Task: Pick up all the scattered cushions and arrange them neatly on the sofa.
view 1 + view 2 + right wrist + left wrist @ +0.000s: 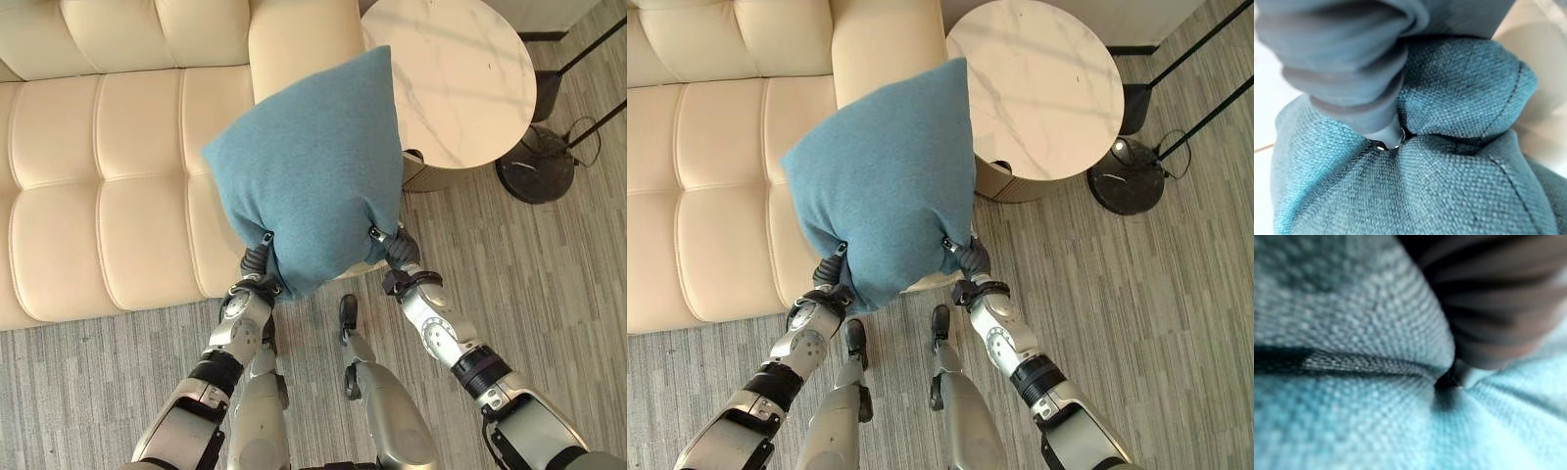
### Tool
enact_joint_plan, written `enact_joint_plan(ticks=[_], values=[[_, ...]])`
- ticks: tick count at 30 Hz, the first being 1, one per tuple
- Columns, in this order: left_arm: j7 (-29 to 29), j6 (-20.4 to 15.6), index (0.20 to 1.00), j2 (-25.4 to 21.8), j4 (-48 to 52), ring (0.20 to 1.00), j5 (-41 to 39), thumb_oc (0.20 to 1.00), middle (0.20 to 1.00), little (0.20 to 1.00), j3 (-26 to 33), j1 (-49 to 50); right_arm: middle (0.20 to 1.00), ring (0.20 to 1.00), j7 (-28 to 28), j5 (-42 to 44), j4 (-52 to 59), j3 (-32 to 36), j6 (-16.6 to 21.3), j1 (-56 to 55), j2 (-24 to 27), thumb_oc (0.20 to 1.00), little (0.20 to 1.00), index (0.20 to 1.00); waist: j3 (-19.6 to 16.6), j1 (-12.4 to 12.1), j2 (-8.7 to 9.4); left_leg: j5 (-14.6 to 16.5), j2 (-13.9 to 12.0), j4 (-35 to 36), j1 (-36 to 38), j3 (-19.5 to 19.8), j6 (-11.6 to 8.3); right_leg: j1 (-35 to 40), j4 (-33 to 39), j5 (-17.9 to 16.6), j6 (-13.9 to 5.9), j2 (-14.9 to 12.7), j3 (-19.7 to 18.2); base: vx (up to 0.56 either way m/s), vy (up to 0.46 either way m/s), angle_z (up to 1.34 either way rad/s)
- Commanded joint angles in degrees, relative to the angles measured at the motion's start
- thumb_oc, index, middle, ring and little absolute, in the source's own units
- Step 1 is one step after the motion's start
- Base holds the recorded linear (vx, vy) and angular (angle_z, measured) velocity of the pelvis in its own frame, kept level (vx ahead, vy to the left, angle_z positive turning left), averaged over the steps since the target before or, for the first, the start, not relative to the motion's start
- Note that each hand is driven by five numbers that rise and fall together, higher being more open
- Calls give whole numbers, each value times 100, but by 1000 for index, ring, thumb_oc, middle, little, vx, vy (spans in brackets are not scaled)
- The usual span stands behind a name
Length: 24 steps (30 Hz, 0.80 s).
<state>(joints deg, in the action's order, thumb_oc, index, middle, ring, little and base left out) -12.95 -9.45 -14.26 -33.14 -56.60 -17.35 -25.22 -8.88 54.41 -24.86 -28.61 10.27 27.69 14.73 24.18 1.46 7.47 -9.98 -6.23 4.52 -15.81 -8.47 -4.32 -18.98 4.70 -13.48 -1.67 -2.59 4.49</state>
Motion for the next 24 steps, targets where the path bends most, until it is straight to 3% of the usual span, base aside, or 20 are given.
enact_joint_plan(ticks=[1,8,15,20,23,24], values=[[1013,-37,200,1268,1214,200,210,200,200,200,-1397,-626,200,200,1267,699,608,-1326,-132,128,-1533,200,200,200,-101,-154,-11,547,-29,-28,132,257,-140,145,-590,1225,-516,-441,70,5,59,6],[957,-88,200,921,1515,200,790,200,200,200,-1460,-354,200,200,1339,1227,614,-1378,-225,-289,-1566,200,200,200,-480,-227,-30,676,59,-4,376,256,-69,442,-549,1238,-577,-525,126,5,60,7],[1232,-165,200,621,2811,200,577,200,200,200,-1441,169,200,200,1758,1251,1668,-1593,-217,-548,-1329,200,200,200,-915,-265,41,840,169,-10,684,252,47,815,-439,1199,-670,-601,120,32,90,5],[1383,-191,200,488,3173,200,580,200,200,200,-1425,423,200,200,1953,1138,1953,-1622,-289,-768,-1181,200,200,200,-1107,-277,28,940,281,-16,870,283,157,1007,-446,1179,-742,-685,115,1,108,5],[1377,-282,200,398,3394,200,703,200,200,200,-1345,525,200,200,1992,1002,2015,-1576,-275,-879,-1171,200,200,200,-1179,-270,-10,978,385,21,964,233,217,1025,-424,1046,-820,-730,80,-68,132,3],[1360,-376,200,313,3576,200,834,200,200,200,-1263,555,200,200,2039,1004,2012,-1603,-265,-896,-1227,200,200,200,-1187,-275,-16,973,403,47,982,142,237,950,-428,811,-900,-765,55,-118,38,-3]])
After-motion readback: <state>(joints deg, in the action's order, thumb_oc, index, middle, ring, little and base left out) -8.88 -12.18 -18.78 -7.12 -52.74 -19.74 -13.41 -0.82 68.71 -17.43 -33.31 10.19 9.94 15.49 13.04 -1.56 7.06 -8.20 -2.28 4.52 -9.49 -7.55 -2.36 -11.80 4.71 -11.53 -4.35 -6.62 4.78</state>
